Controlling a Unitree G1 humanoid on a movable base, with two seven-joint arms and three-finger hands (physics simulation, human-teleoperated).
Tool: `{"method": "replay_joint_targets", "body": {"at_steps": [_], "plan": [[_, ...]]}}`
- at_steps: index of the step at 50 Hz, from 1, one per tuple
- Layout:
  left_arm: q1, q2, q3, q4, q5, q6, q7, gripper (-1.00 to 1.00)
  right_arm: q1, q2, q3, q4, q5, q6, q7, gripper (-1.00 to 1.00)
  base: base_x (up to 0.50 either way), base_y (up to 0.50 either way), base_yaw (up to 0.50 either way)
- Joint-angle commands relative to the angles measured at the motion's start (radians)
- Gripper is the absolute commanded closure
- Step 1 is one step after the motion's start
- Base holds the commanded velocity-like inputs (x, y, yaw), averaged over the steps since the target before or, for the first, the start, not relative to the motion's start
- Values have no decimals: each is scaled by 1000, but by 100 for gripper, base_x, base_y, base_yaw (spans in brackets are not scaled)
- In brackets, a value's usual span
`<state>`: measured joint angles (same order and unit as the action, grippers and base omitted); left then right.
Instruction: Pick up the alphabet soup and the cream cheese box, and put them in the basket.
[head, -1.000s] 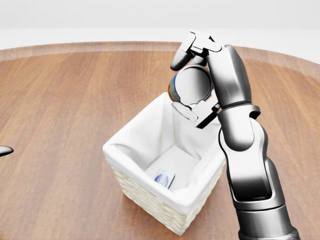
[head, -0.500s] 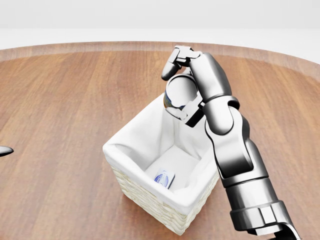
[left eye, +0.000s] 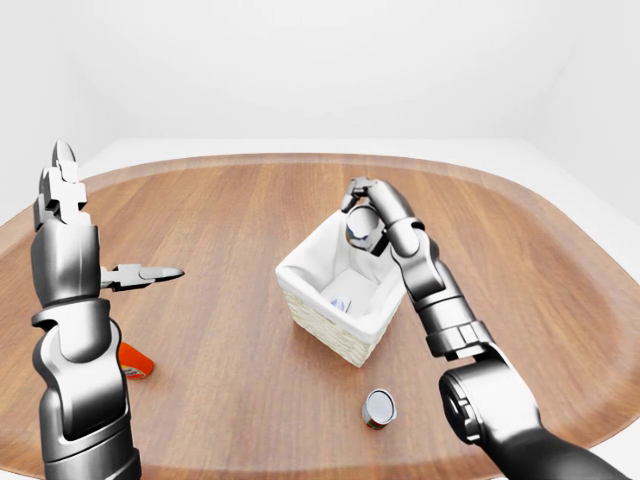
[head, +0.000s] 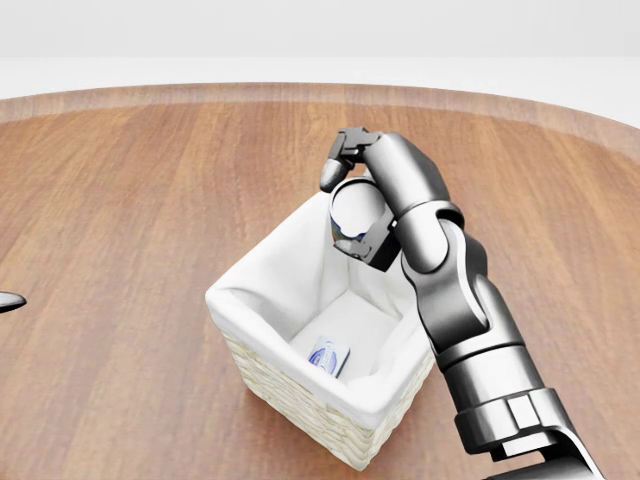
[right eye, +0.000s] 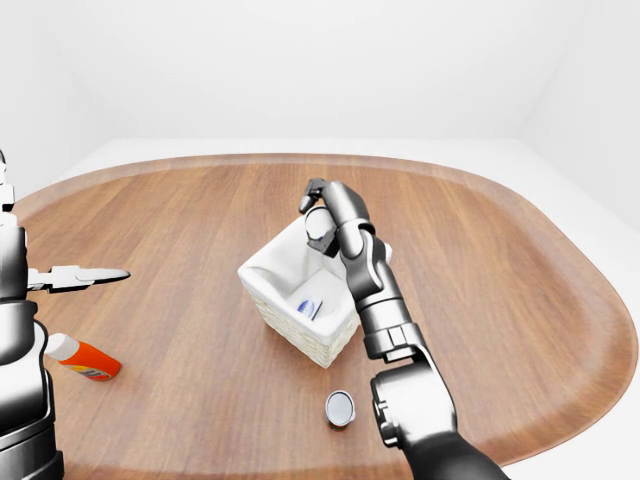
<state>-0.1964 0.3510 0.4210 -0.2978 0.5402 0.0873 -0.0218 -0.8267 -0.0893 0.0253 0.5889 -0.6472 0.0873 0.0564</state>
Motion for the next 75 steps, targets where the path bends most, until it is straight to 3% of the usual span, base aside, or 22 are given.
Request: {"method": "replay_joint_targets", "body": {"at_steps": [1,9,25,54,55,56,57,67,75], "plan": [[-1,0,-1,3,3,0,1,-100,21,0,5,-51,-23,0,23,100,0,0,0],[-4,1,-4,15,3,0,11,-100,81,16,21,-191,-82,0,94,100,0,0,0],[-3,1,-4,15,1,0,13,-100,153,38,27,-210,-121,0,114,100,0,0,0],[-3,2,-1,19,0,0,15,-100,160,51,27,-54,-88,0,24,100,0,0,0],[-3,2,-1,20,-1,0,15,-100,158,52,28,-58,-88,0,25,91,0,0,0],[-4,3,-1,21,-1,0,16,-100,157,52,29,-63,-89,0,26,-16,0,0,0],[-4,3,-2,21,-1,0,16,-100,155,52,29,-64,-89,0,23,-100,0,0,0],[-3,3,3,12,-8,0,9,-100,143,51,33,-52,-107,0,-12,-100,0,0,0],[-6,5,0,18,-7,0,12,-100,153,49,33,-100,-110,0,27,-100,0,0,0]]}}
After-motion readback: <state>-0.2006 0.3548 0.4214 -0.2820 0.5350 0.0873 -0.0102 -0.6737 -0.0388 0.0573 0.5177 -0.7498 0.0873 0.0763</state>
